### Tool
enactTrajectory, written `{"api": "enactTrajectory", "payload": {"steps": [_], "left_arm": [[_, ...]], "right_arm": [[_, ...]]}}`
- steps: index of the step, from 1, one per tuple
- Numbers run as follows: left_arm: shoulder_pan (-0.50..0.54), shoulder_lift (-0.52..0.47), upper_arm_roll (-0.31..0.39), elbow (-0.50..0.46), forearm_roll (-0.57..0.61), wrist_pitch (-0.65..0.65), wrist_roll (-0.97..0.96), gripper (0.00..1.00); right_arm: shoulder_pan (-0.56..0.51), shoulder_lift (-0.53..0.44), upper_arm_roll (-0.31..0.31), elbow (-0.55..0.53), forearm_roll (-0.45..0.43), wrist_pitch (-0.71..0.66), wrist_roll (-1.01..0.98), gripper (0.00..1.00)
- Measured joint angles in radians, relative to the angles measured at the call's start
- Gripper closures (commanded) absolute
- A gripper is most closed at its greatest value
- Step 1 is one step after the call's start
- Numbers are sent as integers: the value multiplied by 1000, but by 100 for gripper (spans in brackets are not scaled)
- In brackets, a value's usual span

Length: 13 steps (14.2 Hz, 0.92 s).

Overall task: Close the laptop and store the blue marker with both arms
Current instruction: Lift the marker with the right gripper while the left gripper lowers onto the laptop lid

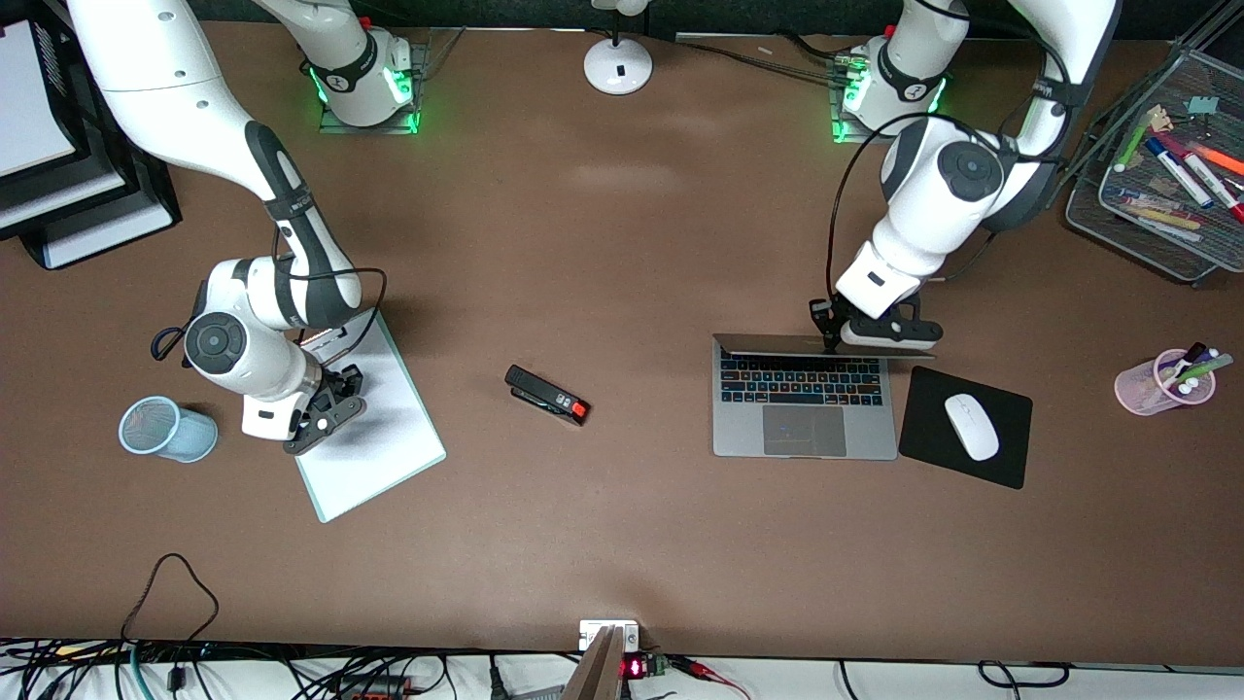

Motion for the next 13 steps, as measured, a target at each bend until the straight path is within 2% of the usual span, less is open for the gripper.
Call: {"api": "enactTrajectory", "payload": {"steps": [7, 13], "left_arm": [[16, 112, 20, 84, 59, 56, 0, 100], [18, 192, 37, 119, 85, 135, 0, 100]], "right_arm": [[2, 0, 0, 48, 27, -15, 0, 96], [2, -56, 0, 137, 31, -141, 0, 96]]}}
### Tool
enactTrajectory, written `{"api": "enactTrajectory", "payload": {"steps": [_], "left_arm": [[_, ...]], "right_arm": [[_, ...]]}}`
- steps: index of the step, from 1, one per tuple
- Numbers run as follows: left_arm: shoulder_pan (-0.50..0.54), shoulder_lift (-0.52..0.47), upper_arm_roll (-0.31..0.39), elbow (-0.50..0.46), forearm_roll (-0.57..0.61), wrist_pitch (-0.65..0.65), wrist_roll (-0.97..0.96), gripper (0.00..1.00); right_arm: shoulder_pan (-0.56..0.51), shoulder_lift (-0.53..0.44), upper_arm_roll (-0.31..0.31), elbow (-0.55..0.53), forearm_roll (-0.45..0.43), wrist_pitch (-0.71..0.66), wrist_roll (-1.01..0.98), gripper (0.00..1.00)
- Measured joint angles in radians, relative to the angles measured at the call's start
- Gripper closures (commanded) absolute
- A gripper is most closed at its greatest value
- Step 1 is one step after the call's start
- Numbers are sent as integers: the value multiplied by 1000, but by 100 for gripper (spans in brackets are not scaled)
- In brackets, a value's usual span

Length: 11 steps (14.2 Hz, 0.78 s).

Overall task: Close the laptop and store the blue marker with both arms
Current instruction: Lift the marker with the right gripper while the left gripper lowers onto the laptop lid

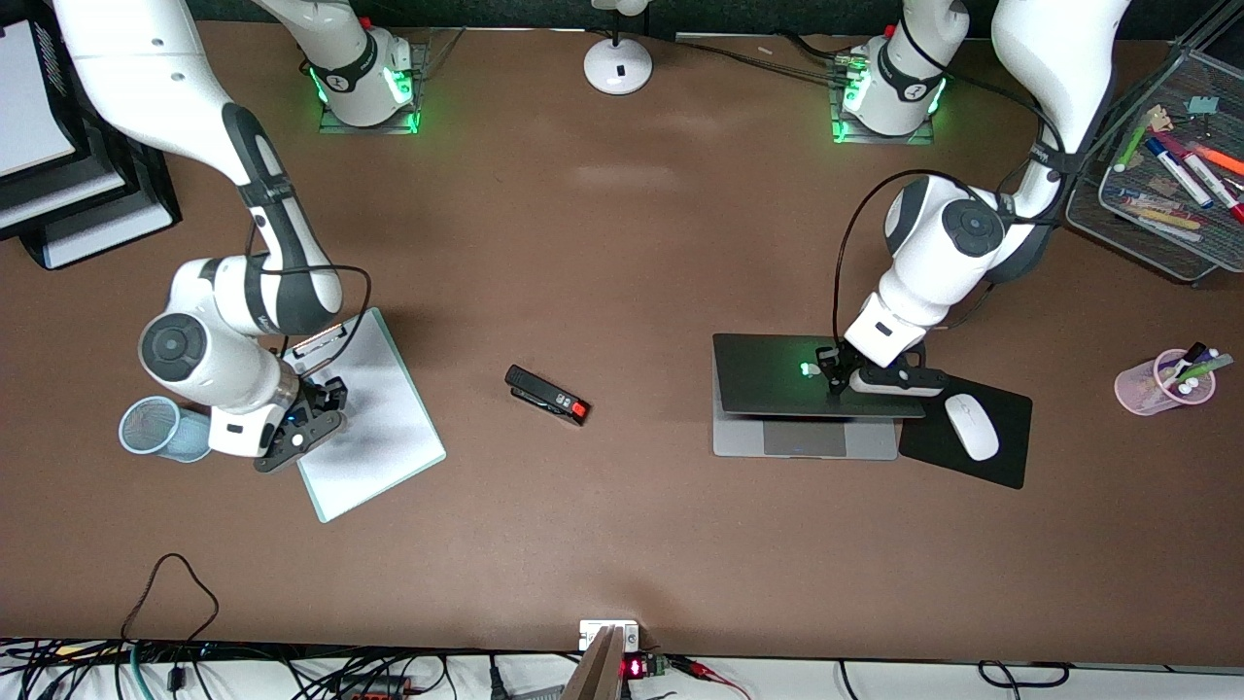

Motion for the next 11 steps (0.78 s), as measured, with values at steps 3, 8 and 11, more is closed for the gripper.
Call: {"api": "enactTrajectory", "payload": {"steps": [3, 8, 11], "left_arm": [[0, 39, 6, 28, 5, 17, 0, 100], [-1, 127, 16, 107, 7, 45, 1, 100], [-2, 170, 26, 134, 7, 48, 2, 100]], "right_arm": [[0, -49, 0, 28, 29, -75, -1, 96], [-18, -123, -1, 101, 42, -214, -62, 96], [-63, -157, -6, 131, 129, -268, -171, 96]]}}
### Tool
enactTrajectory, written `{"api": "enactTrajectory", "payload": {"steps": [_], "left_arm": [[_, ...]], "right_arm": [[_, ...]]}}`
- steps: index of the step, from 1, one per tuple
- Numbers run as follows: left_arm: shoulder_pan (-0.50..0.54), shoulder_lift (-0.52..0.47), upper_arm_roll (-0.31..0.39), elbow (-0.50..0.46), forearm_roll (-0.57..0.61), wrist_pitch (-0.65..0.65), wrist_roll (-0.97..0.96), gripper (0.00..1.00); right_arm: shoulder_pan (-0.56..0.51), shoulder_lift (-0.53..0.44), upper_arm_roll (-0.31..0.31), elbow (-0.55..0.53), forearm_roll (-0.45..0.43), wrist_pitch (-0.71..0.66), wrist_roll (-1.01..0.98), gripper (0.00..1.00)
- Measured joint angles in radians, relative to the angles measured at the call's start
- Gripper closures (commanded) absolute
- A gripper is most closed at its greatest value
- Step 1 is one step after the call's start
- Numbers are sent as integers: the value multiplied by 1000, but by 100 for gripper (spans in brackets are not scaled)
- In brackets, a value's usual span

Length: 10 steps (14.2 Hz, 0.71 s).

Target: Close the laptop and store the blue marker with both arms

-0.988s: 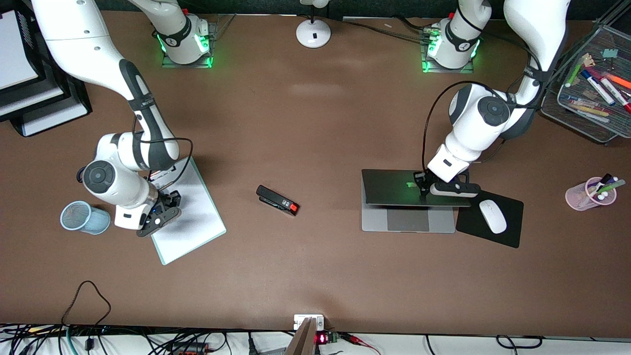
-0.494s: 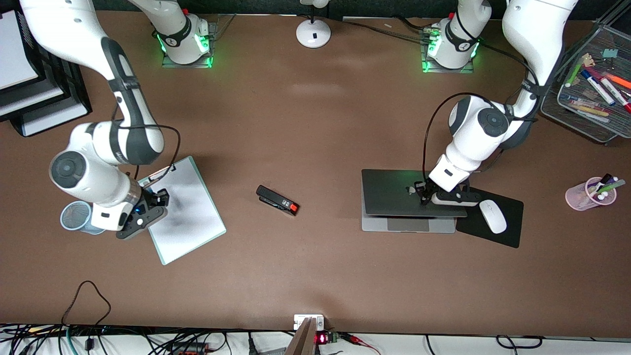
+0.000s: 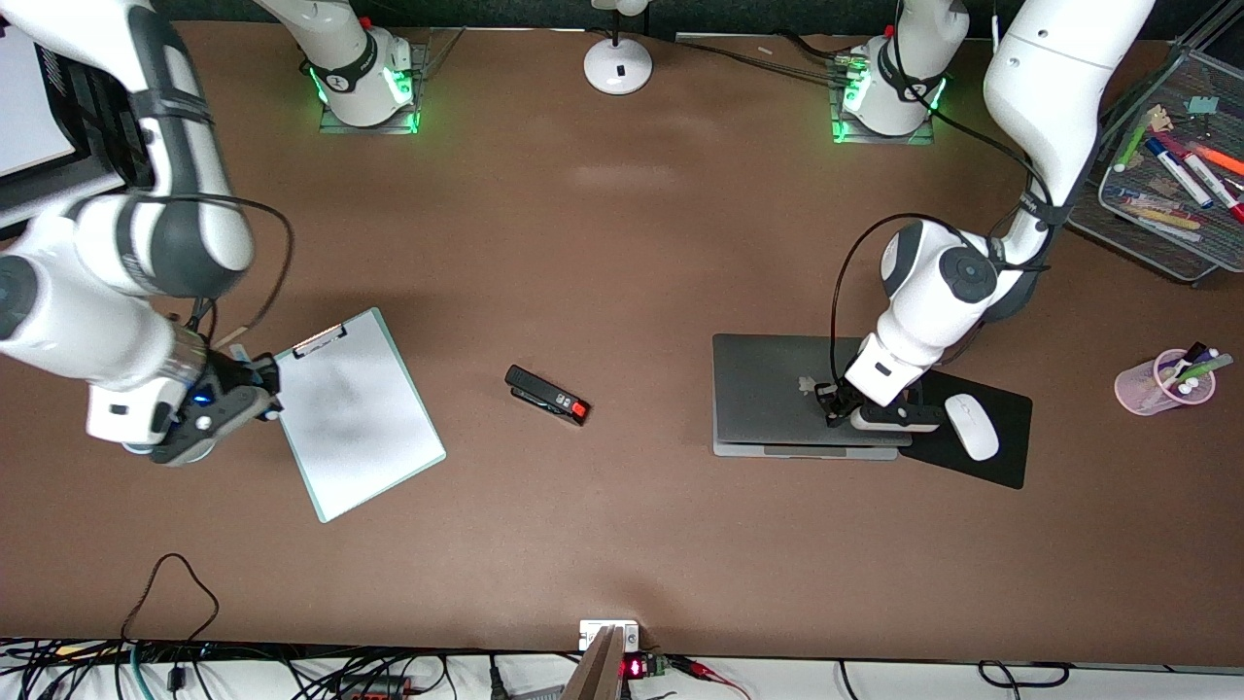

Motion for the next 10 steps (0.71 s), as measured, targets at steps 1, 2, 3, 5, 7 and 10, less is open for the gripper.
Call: {"api": "enactTrajectory", "payload": {"steps": [1, 2, 3, 5, 7, 10], "left_arm": [[-1, 13, 4, 9, 0, 2, 0, 100], [-1, 25, 6, 18, 0, 7, 0, 100], [-2, 38, 7, 26, 0, 10, 1, 100], [-6, 60, 7, 42, 0, 15, 1, 100], [-11, 87, 8, 68, 0, 19, 1, 100], [-16, 118, 15, 94, 1, 30, 1, 100]], "right_arm": [[-17, -9, -2, 16, 33, -24, -44, 96], [-39, -17, -3, 34, 54, -49, -87, 96], [-59, -22, -4, 50, 68, -68, -127, 96], [-91, -26, -4, 68, 111, -87, -215, 96], [-124, -27, -5, 76, 174, -91, -331, 96], [-193, -27, -7, 77, 304, -97, -580, 96]]}}
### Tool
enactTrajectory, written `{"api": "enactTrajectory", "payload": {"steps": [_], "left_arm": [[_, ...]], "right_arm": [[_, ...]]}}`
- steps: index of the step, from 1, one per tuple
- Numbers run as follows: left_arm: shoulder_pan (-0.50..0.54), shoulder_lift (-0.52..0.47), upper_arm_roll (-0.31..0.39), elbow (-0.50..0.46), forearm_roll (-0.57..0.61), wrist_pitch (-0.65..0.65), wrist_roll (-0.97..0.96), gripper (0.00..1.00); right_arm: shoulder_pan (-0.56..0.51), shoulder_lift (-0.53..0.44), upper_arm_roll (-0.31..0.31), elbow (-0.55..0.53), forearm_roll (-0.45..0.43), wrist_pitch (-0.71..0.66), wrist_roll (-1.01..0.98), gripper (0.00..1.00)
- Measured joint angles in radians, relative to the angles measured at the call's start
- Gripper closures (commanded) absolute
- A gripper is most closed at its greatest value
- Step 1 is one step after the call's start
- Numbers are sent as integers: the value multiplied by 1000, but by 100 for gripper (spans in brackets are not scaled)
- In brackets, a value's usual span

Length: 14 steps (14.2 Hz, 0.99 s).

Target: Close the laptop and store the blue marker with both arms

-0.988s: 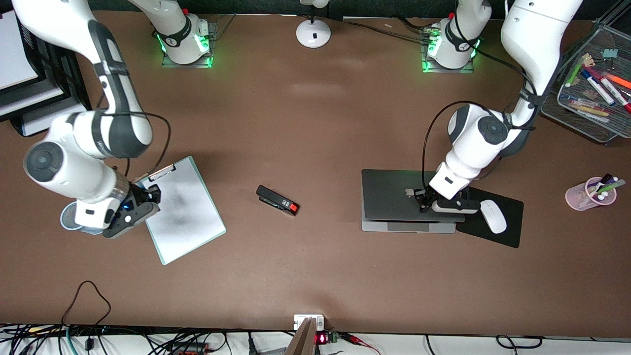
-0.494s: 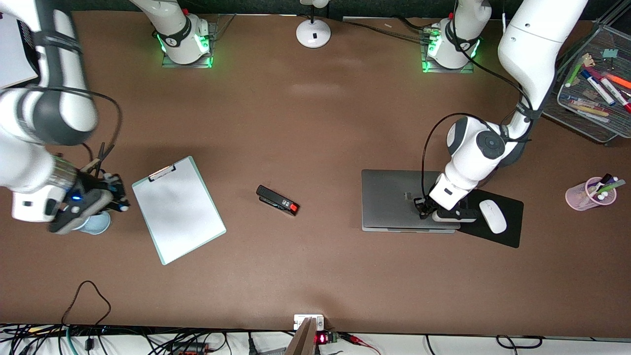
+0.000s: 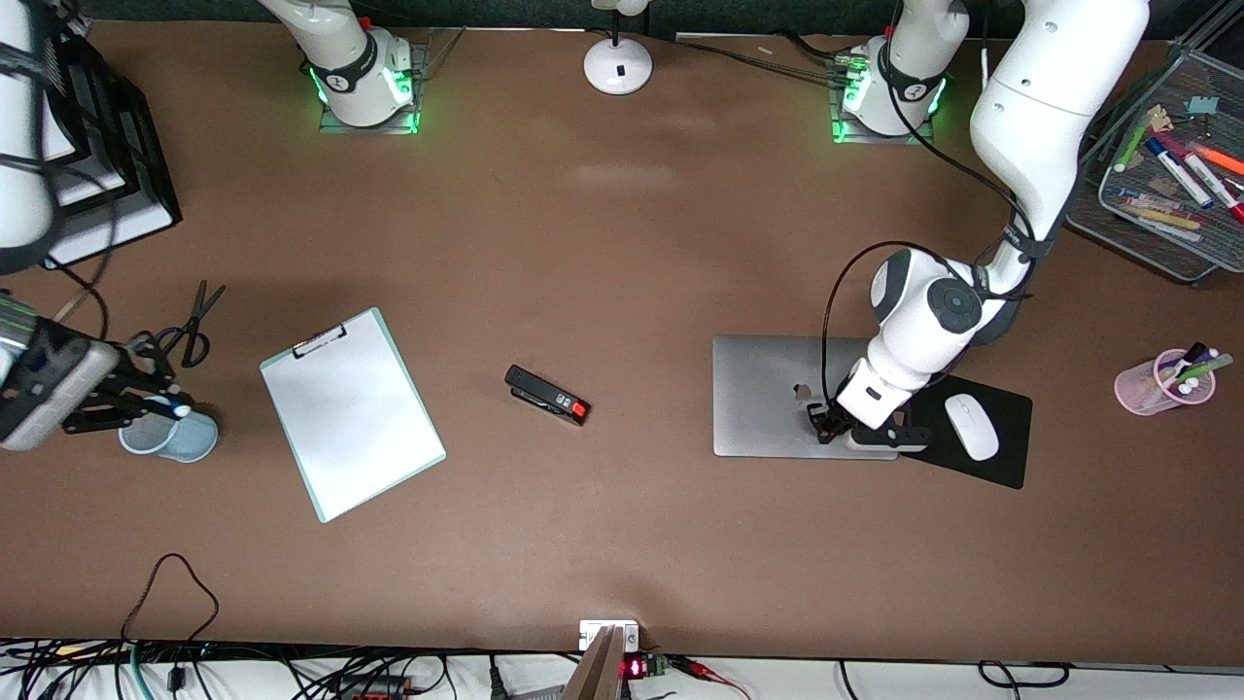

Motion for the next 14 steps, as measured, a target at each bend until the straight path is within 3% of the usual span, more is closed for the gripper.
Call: {"api": "enactTrajectory", "payload": {"steps": [4, 9, 10, 11, 14], "left_arm": [[0, 5, 4, 6, 4, 2, 0, 100], [1, 4, 8, 16, 8, 3, 0, 88], [2, 0, 8, 20, 9, -3, 0, 77], [3, -6, 8, 23, 11, -22, 0, 54], [3, -48, 9, 34, 14, -117, 0, 24]], "right_arm": [[-104, 8, -2, -1, 154, -68, -289, 96], [-199, 58, -2, -5, 289, -110, -557, 96], [-213, 72, -2, -5, 312, -111, -601, 96], [-225, 86, -2, -5, 337, -112, -642, 96], [-255, 127, -2, -5, 422, -125, -750, 96]]}}
